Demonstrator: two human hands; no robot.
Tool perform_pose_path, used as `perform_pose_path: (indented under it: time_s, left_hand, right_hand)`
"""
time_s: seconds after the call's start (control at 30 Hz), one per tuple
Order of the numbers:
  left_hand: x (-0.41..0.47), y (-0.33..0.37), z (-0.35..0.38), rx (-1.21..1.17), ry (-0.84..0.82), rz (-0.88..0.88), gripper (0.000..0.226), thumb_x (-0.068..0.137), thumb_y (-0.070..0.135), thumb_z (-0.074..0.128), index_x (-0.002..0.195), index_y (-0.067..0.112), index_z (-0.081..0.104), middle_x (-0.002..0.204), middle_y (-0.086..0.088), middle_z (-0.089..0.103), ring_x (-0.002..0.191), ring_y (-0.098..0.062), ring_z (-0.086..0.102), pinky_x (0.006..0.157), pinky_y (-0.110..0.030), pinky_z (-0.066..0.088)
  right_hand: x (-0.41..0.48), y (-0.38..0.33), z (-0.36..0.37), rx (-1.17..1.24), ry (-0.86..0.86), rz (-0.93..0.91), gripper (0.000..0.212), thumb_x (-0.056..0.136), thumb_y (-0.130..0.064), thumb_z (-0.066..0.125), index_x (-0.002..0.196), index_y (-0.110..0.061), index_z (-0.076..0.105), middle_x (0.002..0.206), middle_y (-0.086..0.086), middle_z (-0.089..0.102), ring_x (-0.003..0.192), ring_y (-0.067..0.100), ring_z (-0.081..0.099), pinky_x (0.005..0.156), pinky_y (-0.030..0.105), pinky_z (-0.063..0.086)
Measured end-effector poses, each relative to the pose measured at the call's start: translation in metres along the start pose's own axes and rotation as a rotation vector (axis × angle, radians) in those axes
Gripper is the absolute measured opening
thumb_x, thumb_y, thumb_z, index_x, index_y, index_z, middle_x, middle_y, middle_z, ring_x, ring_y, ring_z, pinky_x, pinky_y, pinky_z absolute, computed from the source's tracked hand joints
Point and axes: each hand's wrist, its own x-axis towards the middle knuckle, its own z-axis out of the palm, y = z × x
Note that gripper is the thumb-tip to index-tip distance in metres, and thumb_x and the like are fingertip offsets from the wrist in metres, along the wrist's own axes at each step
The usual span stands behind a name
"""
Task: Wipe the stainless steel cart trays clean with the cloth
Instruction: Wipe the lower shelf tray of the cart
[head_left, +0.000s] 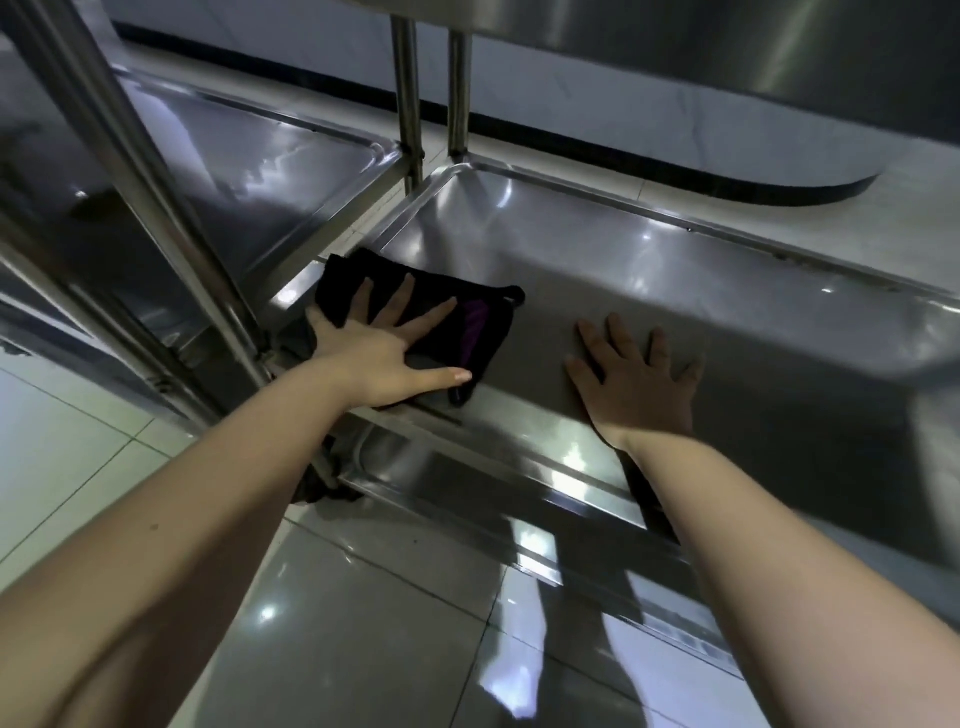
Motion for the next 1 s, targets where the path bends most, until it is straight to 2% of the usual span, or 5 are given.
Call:
perform_pose_path:
  time_s: [0.17,0.33,0.5,0.8,1.0]
  left_hand:
    - [-0.016,0.001,0.005,-0.01,0.006,-0.026,0.089,0.046,0.108,0.011,0.126,0.079,-0.018,0.161,0.015,-0.018,0.148,-0.032,-0.016,0.103,-0.076,-0.006]
    - [-0.017,0.008,0.0,-0.02,0.005,-0.036,0.089,0.047,0.108,0.014,0.126,0.08,-0.016,0.162,0.016,-0.016,0.149,-0.032,-0.015,0.104,-0.078,-0.005]
    - [-0.024,0.02,-0.005,-0.022,-0.057,-0.067,0.089,0.046,0.108,0.011,0.124,0.079,-0.018,0.161,0.015,-0.019,0.148,-0.035,-0.017,0.104,-0.078,-0.008]
    - [-0.038,0.192,0.032,0.039,-0.024,0.059,0.093,0.051,0.104,0.009,0.136,0.072,-0.012,0.161,0.011,-0.02,0.145,-0.041,-0.024,0.094,-0.079,-0.017]
    - [-0.031,0.108,0.011,-0.008,-0.055,-0.063,0.098,0.044,0.108,0.015,0.132,0.076,-0.011,0.16,0.021,-0.018,0.148,-0.028,-0.02,0.105,-0.076,-0.012]
  right_hand:
    - [0.002,0.0,-0.004,0.035,-0.041,-0.015,0.057,0.095,-0.067,0.018,0.15,-0.052,0.01,0.163,-0.015,0.001,0.149,0.036,-0.002,0.109,0.071,-0.002]
    - [-0.002,0.045,-0.018,0.063,-0.124,-0.179,0.055,0.099,-0.061,0.026,0.151,-0.047,0.016,0.163,-0.013,0.007,0.149,0.031,0.007,0.114,0.062,0.005]
    - [-0.022,0.126,-0.02,0.023,-0.134,0.109,0.059,0.094,-0.069,0.021,0.149,-0.054,0.005,0.163,-0.016,0.0,0.147,0.042,0.002,0.112,0.069,0.002]
    - [-0.026,0.13,-0.018,-0.011,-0.101,0.092,0.06,0.095,-0.069,0.015,0.15,-0.051,0.003,0.163,-0.016,-0.003,0.148,0.042,-0.001,0.112,0.067,-0.002]
    - [-0.041,0.167,-0.026,0.017,-0.096,-0.046,0.061,0.096,-0.065,0.019,0.153,-0.045,0.008,0.165,-0.008,0.005,0.15,0.031,0.007,0.119,0.051,0.006]
